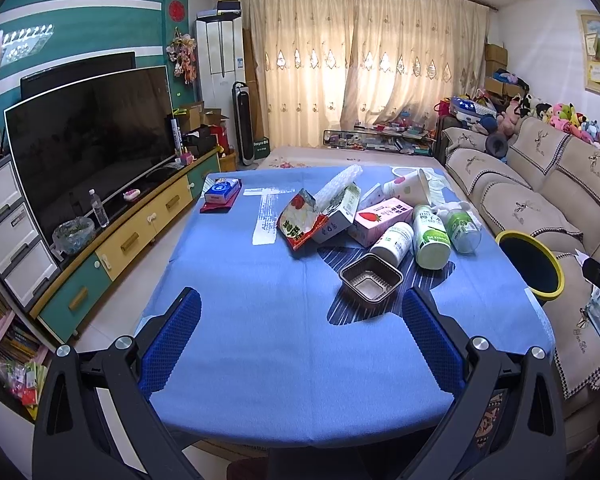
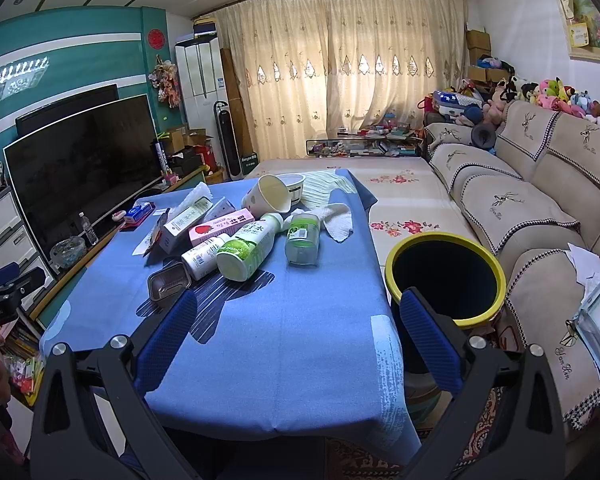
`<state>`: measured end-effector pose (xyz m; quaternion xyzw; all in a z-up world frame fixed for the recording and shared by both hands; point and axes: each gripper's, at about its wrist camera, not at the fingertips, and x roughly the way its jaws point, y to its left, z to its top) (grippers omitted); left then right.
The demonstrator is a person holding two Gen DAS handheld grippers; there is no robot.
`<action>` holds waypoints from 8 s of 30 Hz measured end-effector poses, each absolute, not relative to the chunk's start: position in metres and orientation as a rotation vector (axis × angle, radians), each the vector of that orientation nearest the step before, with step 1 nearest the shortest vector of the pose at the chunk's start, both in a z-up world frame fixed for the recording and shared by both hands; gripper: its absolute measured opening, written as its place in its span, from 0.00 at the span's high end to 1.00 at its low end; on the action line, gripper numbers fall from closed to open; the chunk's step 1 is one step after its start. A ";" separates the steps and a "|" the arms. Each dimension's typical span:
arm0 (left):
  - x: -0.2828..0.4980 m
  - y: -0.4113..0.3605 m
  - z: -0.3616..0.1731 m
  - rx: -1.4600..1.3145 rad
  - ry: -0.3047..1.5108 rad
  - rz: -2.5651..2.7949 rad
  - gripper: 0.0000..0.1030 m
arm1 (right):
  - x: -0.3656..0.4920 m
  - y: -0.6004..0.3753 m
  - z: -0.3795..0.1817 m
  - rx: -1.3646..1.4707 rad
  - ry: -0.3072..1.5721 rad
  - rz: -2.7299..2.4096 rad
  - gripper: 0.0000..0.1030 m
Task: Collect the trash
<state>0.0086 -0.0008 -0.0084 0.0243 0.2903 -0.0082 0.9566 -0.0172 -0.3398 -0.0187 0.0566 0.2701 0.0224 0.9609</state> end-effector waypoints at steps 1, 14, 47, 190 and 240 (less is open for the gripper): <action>0.008 -0.003 -0.008 0.050 0.591 -0.019 0.04 | -0.017 -0.340 -0.019 0.115 0.547 0.045 0.06; 0.005 -0.004 -0.006 0.054 0.592 -0.017 0.04 | -0.017 -0.341 -0.018 0.116 0.547 0.046 0.06; 0.037 0.006 -0.015 0.051 0.592 0.012 0.04 | 0.027 -0.333 -0.050 0.140 0.615 0.051 0.06; 0.204 -0.042 -0.056 0.258 0.676 -0.254 0.97 | 0.152 -0.538 -0.162 0.409 0.863 -0.346 0.58; 0.214 -0.523 -0.163 0.627 0.894 -0.910 0.58 | 0.017 -0.665 -0.179 0.583 0.789 -0.524 0.53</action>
